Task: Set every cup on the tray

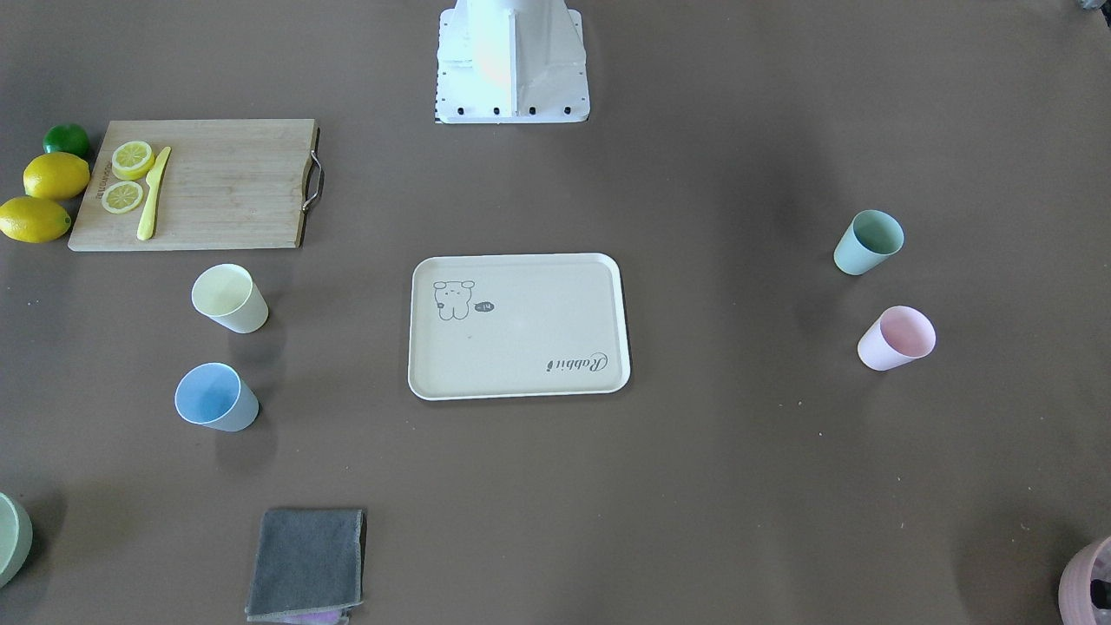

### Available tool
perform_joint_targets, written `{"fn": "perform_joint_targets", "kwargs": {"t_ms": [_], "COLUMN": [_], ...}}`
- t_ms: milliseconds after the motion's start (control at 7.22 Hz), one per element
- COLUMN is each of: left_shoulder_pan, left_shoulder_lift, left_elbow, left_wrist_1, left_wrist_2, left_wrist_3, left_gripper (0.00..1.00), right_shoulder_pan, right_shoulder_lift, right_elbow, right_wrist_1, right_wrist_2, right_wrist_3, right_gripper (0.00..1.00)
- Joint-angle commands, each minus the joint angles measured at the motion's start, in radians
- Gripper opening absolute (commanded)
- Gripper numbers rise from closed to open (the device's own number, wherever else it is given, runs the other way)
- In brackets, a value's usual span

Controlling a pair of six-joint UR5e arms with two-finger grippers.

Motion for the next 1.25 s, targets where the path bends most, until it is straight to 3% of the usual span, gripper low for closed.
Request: {"fn": "perform_joint_targets", "kwargs": {"t_ms": [0,138,277,415,554,831,1108], "left_shoulder_pan": [0.0,0.002,0.003,0.003,0.026,0.199,0.252], "left_shoulder_lift": [-0.025,-0.031,-0.039,-0.042,-0.032,0.003,0.153], "left_elbow": [0.033,0.036,0.059,0.059,0.059,0.059,0.056], "left_wrist_1": [-0.189,-0.23,-0.286,-0.299,-0.337,-0.452,-0.629], "left_wrist_2": [0.012,0.003,0.006,0.005,-0.003,0.009,0.011], "left_wrist_3": [-0.013,-0.019,-0.019,-0.026,-0.078,-0.387,-0.514], "left_gripper": [0.98,0.98,0.98,0.98,0.98,0.98,0.98], "right_shoulder_pan": [0.017,0.036,0.036,0.035,0.019,-0.175,-0.421], "right_shoulder_lift": [0.047,0.036,0.014,-0.01,0.0,-0.007,0.011], "right_elbow": [0.06,0.078,0.054,-0.006,-0.017,0.001,0.068], "right_wrist_1": [0.0,0.0,0.096,0.268,0.334,0.421,0.477], "right_wrist_2": [-0.006,0.039,0.022,0.019,0.028,-0.037,-0.18], "right_wrist_3": [0.005,0.009,0.002,0.027,0.227,0.516,0.864], "right_gripper": [1.0,1.0,1.0,1.0,1.0,1.0,1.0]}}
